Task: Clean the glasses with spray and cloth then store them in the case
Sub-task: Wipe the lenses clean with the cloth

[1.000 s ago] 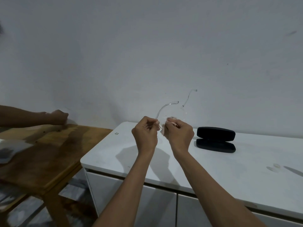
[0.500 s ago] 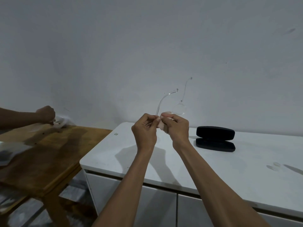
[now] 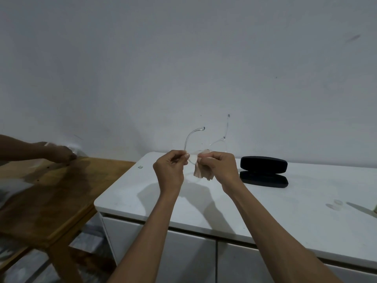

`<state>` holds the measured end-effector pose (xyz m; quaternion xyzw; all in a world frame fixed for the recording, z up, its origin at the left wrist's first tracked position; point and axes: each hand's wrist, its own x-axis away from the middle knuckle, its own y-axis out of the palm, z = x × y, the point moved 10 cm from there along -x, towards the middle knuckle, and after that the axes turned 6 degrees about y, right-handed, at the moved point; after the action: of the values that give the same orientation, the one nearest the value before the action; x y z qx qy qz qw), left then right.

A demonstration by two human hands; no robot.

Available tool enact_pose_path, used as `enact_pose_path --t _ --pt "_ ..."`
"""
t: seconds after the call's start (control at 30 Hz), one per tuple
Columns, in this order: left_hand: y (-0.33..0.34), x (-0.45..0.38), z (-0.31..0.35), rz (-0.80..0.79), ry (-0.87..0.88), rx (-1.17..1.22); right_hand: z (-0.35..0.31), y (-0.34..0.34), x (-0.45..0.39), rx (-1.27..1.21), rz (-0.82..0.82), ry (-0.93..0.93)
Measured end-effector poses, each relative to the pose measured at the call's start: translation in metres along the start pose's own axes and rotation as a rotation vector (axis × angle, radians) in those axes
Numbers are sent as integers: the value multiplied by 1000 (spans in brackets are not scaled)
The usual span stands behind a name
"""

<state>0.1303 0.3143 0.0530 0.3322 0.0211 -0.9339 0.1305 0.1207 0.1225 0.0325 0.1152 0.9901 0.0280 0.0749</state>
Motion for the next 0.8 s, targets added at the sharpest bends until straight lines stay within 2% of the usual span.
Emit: enact_pose_path --t 0.13,0.33,0.4,0.5,0.6,0.7,0.8 --pt "5 2 8 1 50 -35 5 -12 1 -21 166 -13" --pt "22 10 27 -6 152 -62 3 -23 7 -179 467 -89" --pt "27 12 33 -5 171 -40 -1 -22 7 -225 502 -102" --pt "31 13 37 -2 175 -5 -4 -13 1 -289 419 -84" --pt "27 8 34 6 158 13 -8 -8 -5 -204 287 -64" --pt "22 1 27 17 129 21 -11 0 -7 -231 106 -26" --pt "21 0 23 -7 107 22 -13 0 -7 -179 14 -9"
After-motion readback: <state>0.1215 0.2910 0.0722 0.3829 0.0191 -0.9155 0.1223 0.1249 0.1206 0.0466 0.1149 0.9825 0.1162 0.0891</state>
